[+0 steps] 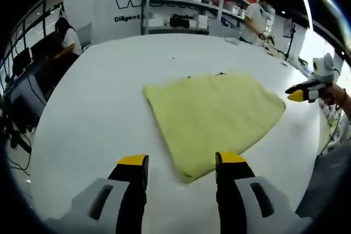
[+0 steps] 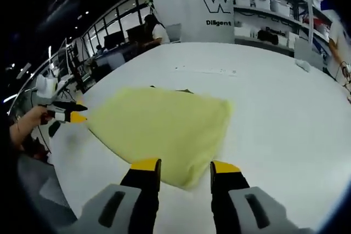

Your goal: Fold the garment on the visible template until the final outline fits inside the template.

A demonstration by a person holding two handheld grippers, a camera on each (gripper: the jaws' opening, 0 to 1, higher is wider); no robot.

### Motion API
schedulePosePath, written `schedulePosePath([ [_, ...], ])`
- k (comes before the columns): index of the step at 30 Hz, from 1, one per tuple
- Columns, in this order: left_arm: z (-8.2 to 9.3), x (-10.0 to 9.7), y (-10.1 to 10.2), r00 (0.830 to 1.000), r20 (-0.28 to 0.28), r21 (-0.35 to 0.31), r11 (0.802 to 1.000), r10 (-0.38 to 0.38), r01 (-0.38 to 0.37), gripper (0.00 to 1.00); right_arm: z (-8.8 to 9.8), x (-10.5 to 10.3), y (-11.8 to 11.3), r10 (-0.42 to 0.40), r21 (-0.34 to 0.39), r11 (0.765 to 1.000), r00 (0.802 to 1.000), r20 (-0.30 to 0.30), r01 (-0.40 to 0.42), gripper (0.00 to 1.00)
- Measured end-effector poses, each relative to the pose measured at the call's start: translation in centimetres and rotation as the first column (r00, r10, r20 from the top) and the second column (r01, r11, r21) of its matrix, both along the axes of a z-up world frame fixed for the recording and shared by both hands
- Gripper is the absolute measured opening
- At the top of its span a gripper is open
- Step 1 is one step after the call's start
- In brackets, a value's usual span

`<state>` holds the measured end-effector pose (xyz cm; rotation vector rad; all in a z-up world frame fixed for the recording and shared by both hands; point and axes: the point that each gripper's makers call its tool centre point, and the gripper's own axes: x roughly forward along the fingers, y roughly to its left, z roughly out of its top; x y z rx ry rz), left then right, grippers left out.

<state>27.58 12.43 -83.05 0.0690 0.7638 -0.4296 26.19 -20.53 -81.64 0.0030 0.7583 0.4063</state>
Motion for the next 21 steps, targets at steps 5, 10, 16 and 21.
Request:
schedulePosePath([
  [5,-1.2,-1.2,0.6,0.999,-0.032,-0.003,1.0,0.006,-0.006,0.45,-1.3,-1.0,0.1,-0.01,0.004,1.0,0.999,-0.031,0.01,0.22],
  [10,-1.5,-1.1,1.1,0.998,-0.038,-0.023,0.999,0.044,-0.044,0.39,-2.6,-1.5,0.1,-0.04,0.022,0.999,0.997,-0.061,0.042,0.18],
  [16,-2.2,-1.3,1.0,0.996,-0.056,-0.051,0.996,0.068,-0.071,0.33,-4.0,-1.8,-0.2,-0.07,0.023,0.997,0.993,-0.094,0.072,0.08],
  [21,-2.7,-1.4,1.1,0.996,-0.053,-0.085,0.993,0.076,-0.081,0.28,-4.2,-1.7,-0.3,-0.083,0.024,0.996,0.992,-0.099,0.086,0.05],
])
